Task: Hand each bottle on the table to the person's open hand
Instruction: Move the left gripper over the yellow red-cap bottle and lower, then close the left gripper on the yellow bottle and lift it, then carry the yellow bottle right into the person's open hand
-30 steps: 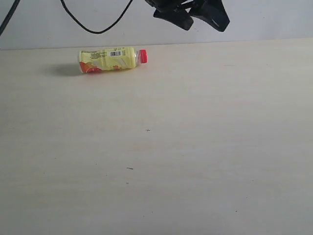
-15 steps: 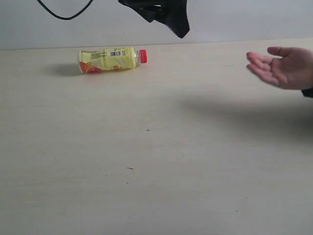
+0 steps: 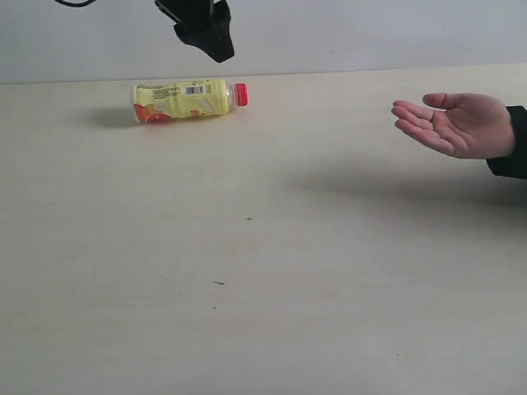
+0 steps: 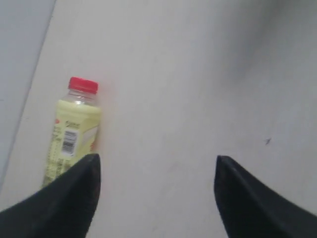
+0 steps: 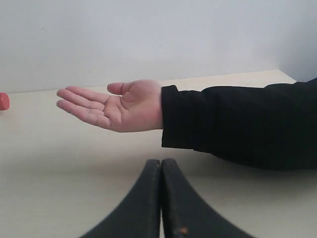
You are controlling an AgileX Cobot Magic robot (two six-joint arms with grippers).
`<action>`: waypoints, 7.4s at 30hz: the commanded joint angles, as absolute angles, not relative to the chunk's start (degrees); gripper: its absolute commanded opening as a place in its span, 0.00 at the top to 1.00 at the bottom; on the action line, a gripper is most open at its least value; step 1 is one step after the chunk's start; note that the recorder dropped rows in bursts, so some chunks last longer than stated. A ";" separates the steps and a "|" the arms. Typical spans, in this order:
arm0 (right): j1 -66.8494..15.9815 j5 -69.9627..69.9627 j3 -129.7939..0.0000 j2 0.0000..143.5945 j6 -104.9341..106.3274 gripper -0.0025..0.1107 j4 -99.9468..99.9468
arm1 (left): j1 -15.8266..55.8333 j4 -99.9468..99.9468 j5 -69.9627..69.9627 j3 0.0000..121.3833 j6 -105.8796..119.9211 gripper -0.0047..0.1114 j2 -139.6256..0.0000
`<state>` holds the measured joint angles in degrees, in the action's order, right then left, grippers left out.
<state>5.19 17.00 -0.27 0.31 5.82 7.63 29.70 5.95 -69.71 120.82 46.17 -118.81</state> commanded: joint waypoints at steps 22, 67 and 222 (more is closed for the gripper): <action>5.03 16.59 0.00 0.00 5.98 0.98 7.55 | 24.16 -14.66 -45.68 120.63 51.70 0.05 -134.90; 5.03 16.59 0.00 0.00 5.98 0.98 7.55 | 21.02 7.45 -49.91 131.19 63.10 0.05 -141.49; 5.03 16.59 0.00 0.00 5.94 0.98 7.55 | 58.43 -4.07 -36.15 134.58 -48.34 0.96 -140.38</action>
<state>5.19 17.00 -0.27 0.31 5.82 7.63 59.19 -4.88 -39.89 134.64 -45.12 -139.73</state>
